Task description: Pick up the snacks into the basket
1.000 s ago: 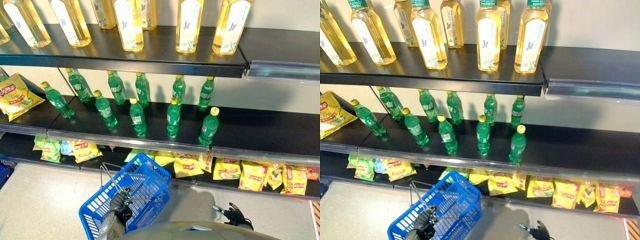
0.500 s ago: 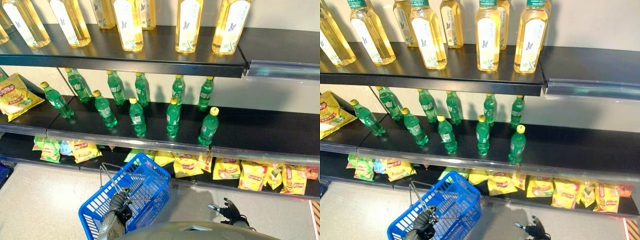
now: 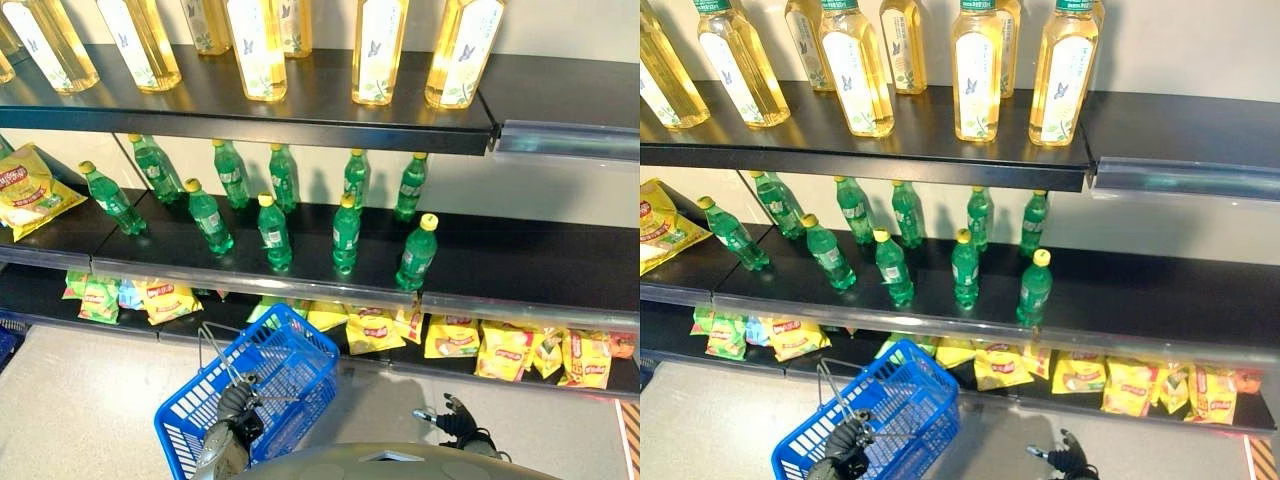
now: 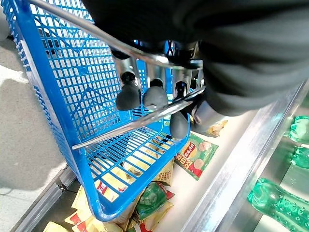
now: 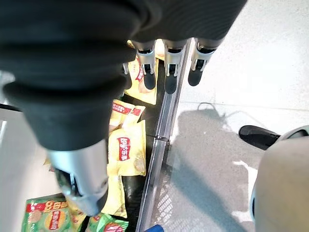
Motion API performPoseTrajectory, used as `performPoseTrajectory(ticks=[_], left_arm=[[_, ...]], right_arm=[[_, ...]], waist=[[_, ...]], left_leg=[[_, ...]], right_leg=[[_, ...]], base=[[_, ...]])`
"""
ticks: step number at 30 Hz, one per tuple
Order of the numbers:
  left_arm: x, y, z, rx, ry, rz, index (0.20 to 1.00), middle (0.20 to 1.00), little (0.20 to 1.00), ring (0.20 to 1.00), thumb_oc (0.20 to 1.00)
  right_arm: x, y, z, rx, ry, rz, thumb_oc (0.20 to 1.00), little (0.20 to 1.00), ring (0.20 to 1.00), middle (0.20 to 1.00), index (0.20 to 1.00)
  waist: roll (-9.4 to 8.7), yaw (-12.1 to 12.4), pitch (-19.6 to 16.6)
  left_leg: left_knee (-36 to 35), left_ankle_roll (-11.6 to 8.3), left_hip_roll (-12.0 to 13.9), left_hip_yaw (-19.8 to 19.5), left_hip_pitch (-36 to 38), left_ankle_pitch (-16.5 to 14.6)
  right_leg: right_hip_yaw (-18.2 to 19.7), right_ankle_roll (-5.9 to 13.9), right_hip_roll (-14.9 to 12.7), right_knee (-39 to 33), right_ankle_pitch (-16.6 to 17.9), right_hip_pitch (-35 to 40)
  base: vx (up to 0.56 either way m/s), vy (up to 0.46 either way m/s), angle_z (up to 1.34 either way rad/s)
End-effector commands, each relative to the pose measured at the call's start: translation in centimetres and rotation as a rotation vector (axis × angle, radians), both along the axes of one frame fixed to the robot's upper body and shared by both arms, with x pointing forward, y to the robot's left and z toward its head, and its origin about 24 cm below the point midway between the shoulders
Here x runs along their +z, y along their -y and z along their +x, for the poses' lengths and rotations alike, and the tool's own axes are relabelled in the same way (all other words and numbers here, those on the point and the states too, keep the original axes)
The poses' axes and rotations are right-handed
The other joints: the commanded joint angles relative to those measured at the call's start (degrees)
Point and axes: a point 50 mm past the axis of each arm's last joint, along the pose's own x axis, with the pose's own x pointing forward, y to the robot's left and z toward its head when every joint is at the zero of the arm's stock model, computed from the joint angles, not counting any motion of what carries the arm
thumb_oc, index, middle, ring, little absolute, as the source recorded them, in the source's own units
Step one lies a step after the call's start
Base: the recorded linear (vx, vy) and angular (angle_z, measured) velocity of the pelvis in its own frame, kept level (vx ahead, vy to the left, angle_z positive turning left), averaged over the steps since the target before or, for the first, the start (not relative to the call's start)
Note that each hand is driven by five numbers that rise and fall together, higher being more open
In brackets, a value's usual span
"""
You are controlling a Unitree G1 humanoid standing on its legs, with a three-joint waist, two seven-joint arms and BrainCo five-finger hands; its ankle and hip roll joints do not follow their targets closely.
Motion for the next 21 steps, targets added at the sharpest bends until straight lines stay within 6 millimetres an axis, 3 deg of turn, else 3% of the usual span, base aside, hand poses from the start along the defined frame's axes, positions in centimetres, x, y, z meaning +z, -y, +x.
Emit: performPoseTrajectory(ticks=[1,10,13,14,15,17,20,21], left_arm=[[4.4,-1.4,5.6,-0.006,0.317,0.096,0.2,0.2,0.2,0.2,0.2],[6.9,-1.4,8.0,-0.035,0.447,0.093,0.2,0.2,0.2,0.2,0.2],[7.1,-1.5,8.3,-0.016,0.454,0.091,0.2,0.2,0.2,0.2,0.2],[7.2,-1.7,8.7,0.003,0.454,0.097,0.2,0.2,0.2,0.2,0.2],[7.2,-1.7,8.7,0.003,0.454,0.097,0.2,0.2,0.2,0.2,0.2],[7.5,-1.8,9.0,0.042,0.467,0.094,0.2,0.2,0.2,0.2,0.2],[7.7,-1.9,9.1,0.05,0.474,0.096,0.2,0.2,0.2,0.2,0.2],[7.8,-1.7,9.3,0.056,0.481,0.088,0.2,0.2,0.2,0.2,0.2]], right_arm=[[1.5,0.5,3.5,0.024,0.149,-0.003,1.0,1.0,1.0,1.0,1.0],[4.0,1.3,7.0,0.031,0.324,-0.009,1.0,1.0,1.0,1.0,1.0],[5.0,1.2,8.2,-0.014,0.406,0.027,1.0,1.0,1.0,1.0,1.0],[6.6,0.7,9.8,0.026,0.496,0.033,1.0,1.0,1.0,1.0,1.0],[6.6,0.7,9.8,0.026,0.495,0.033,1.0,1.0,1.0,1.0,1.0],[9.9,0.0,11.8,0.058,0.685,0.08,1.0,1.0,1.0,1.0,1.0],[11.4,0.0,12.3,0.058,0.77,0.096,1.0,1.0,1.0,1.0,1.0],[12.9,0.0,12.9,0.06,0.851,0.107,1.0,1.0,1.0,1.0,1.0]], waist=[[0.04,0.05,2.96],[0.26,-0.3,10.16],[0.44,-0.77,11.17],[0.49,-1.01,12.12],[0.5,-0.99,12.04],[0.37,-1.52,13.17],[0.24,-1.84,13.64],[0.13,-2.12,14.03]], left_leg=[[3.57,2.06,-2.32,-3.12,-2.27,-2.1],[26.1,2.38,1.23,-3.68,-17.54,-9.35],[30.12,2.79,2.24,-3.34,-20.65,-11.23],[34.28,3.14,2.99,-2.73,-23.3,-12.98],[34.39,3.14,3.01,-2.72,-23.44,-13.03],[39.27,3.3,4.5,-1.61,-26.68,-15.21],[42.29,3.37,5.17,-1.11,-28.73,-16.42],[44.68,3.6,5.83,-0.87,-30.42,-17.42]], right_leg=[[1.18,-1.54,3.43,8.2,-2.83,-4.0],[-1.56,-3.22,-0.73,27.24,-10.27,-15.87],[-0.95,-3.55,-1.42,32.03,-11.89,-19.46],[-0.12,-4.02,-1.83,36.19,-13.37,-22.62],[-0.09,-4.03,-1.84,36.29,-13.41,-22.76],[1.1,-4.68,-2.32,41.62,-15.38,-27.31],[1.78,-4.8,-2.58,44.24,-16.27,-29.81],[2.28,-4.93,-2.89,46.5,-17.08,-31.81]], base=[[-0.11,0.012,0.0],[-0.14,-0.002,0.13],[-0.1,0.017,0.06],[-0.06,0.005,-0.06],[-0.09,0.009,-0.11],[-0.07,0.02,-0.12],[-0.03,0.013,-0.27],[-0.02,0.005,-0.18]])
